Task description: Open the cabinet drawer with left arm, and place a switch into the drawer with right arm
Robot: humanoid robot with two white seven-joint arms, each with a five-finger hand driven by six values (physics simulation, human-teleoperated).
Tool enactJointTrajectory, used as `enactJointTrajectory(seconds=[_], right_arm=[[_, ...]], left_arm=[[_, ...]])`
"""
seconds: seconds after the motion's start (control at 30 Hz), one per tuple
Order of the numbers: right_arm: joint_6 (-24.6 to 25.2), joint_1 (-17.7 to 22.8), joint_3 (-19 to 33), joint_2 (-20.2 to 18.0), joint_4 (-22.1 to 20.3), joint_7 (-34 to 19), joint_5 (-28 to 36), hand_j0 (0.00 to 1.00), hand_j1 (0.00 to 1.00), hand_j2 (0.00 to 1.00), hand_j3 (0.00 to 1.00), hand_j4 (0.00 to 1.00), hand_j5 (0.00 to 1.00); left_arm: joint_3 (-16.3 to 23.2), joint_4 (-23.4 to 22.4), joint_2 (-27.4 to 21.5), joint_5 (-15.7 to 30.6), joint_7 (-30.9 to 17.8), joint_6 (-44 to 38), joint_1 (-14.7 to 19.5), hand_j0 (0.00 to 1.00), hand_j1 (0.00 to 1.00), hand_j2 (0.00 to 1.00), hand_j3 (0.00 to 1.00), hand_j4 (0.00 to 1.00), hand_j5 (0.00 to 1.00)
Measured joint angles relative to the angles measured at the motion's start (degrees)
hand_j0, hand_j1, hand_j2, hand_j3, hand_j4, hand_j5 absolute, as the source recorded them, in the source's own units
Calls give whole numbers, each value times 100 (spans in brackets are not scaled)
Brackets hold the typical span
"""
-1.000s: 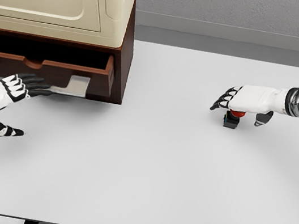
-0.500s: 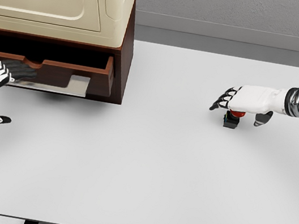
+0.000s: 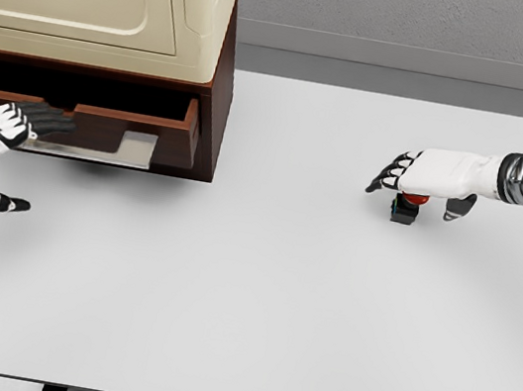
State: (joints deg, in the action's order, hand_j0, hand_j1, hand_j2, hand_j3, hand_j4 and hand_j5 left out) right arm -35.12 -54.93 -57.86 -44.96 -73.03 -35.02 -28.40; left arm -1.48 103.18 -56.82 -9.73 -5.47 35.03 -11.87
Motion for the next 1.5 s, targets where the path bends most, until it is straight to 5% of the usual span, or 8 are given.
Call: enactJointTrajectory(seconds=[0.37,1.0,1.5], right_arm=[[0,-9,6,-7,-75,0,0,100,100,100,100,100,100],[0,-35,-30,-41,-279,0,0,100,100,100,100,100,100],[-1,-35,-37,-58,-282,0,-19,100,100,100,100,100,100]], left_arm=[[503,4,3,-14,0,0,141,100,100,100,100,100,100],[477,29,3,65,57,-1,-123,100,100,100,100,100,100],[-290,86,118,63,41,11,-843,100,100,100,100,100,100]])
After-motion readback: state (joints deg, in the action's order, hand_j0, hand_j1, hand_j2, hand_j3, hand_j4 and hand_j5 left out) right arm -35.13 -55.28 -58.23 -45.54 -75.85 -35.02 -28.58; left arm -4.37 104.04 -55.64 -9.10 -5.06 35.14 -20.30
